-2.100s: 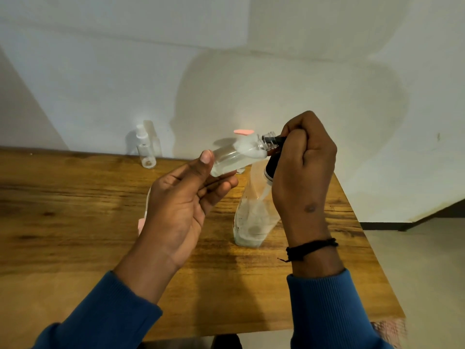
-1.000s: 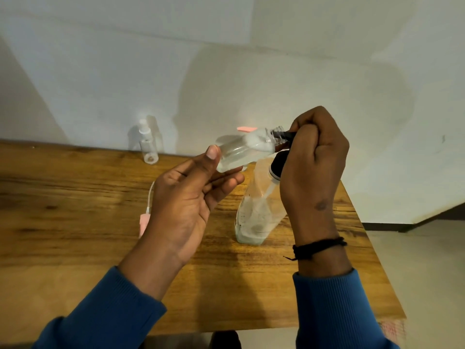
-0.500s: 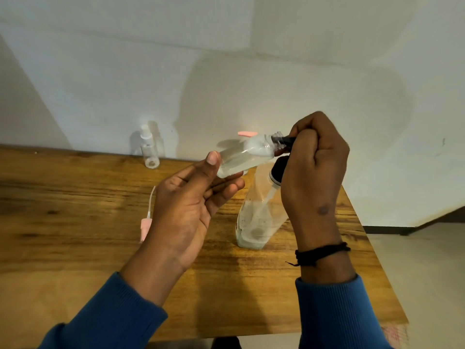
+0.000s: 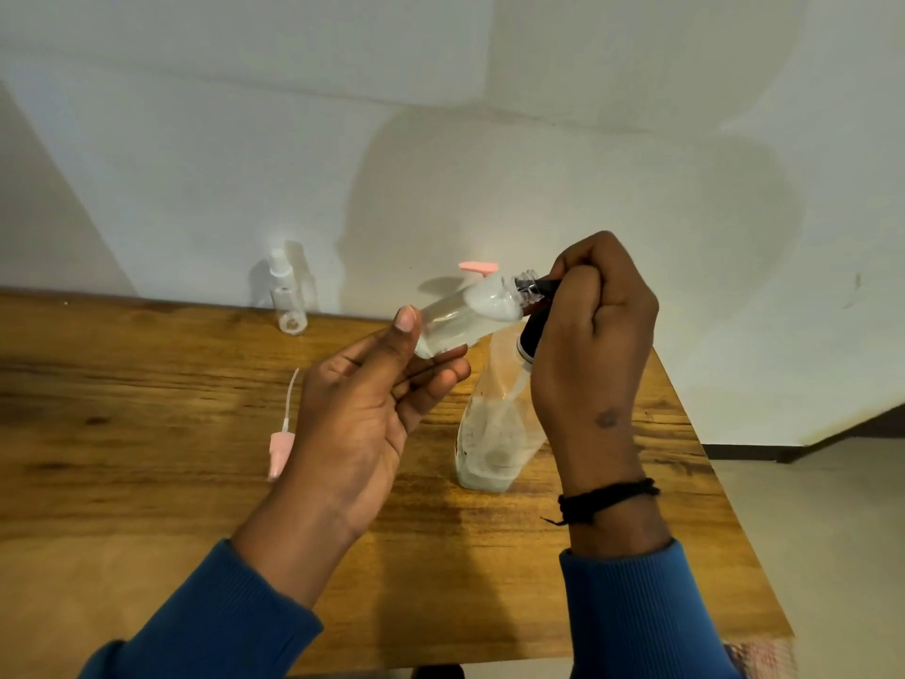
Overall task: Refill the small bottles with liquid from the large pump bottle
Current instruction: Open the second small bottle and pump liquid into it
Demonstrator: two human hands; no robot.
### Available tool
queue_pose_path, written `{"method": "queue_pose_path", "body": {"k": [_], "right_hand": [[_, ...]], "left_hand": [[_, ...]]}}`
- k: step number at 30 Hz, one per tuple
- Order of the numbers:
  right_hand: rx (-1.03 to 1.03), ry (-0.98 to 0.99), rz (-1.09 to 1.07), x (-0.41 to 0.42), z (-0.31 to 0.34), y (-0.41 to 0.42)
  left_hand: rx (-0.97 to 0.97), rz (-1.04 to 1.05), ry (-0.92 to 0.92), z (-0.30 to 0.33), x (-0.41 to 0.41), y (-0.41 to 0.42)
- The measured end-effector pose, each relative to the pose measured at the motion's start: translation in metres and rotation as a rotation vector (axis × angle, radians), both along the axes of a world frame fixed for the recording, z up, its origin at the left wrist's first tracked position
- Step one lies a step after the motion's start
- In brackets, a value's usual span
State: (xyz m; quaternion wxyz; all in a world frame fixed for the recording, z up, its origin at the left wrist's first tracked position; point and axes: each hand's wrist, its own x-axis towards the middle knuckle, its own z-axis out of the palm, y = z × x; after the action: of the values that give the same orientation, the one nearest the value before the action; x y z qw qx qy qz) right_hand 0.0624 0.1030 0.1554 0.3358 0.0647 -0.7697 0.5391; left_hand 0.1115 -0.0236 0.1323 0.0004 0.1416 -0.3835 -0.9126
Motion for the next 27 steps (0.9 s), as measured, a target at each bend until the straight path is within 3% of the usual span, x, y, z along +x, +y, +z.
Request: {"method": "queue_pose_path", "body": {"k": [27], "right_hand": [[0.015, -0.012, 0.031, 0.0021, 0.0033, 0.0007]], "left_hand": [[0.027, -0.022, -0.019, 0.0023, 0.0002, -0.0004]]}}
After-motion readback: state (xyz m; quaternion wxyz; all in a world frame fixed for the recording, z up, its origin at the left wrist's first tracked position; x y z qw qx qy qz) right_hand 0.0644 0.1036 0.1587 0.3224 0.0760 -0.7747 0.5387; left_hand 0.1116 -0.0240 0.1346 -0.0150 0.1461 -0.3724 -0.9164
